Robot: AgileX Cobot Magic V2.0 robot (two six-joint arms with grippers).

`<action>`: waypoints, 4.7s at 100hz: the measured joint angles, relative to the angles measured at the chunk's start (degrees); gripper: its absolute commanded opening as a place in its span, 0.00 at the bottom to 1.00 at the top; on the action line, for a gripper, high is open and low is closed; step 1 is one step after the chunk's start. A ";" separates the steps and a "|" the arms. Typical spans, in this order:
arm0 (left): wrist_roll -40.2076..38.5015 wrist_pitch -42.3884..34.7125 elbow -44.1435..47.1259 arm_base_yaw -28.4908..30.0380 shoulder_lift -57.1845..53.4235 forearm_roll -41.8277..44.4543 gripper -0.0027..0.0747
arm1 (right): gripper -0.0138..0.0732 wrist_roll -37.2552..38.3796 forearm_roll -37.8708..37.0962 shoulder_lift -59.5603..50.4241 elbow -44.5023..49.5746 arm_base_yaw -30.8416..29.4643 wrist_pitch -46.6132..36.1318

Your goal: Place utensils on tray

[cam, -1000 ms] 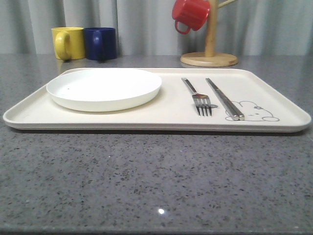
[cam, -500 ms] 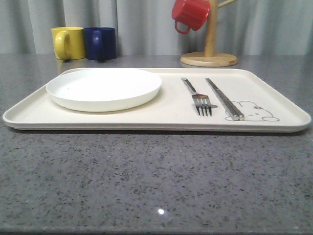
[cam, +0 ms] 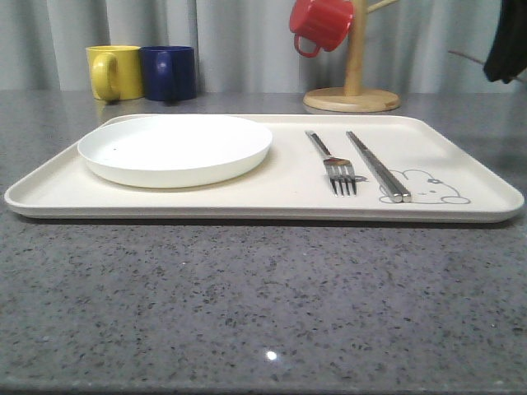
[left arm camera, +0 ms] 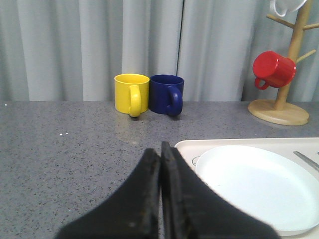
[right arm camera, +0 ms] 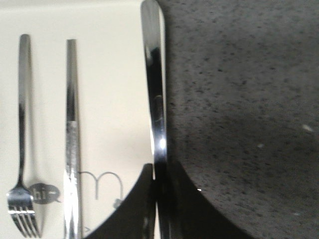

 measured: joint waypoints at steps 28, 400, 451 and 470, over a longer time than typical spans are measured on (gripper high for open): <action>0.00 0.00 0.00 0.00 0.00 0.00 0.01 | 0.12 4.53 -0.71 6.08 0.00 5.63 -3.25; 0.00 0.00 0.00 0.00 0.00 0.00 0.01 | 0.08 5.56 -13.86 -61.87 46.29 -4.65 -27.77; 0.00 0.00 0.00 0.00 0.00 0.00 0.01 | 0.08 -6.17 -5.30 -68.13 53.24 -6.83 -37.62; 0.00 0.00 0.00 0.00 0.00 0.00 0.01 | 0.08 -7.03 -4.72 -74.28 61.90 -7.32 -45.56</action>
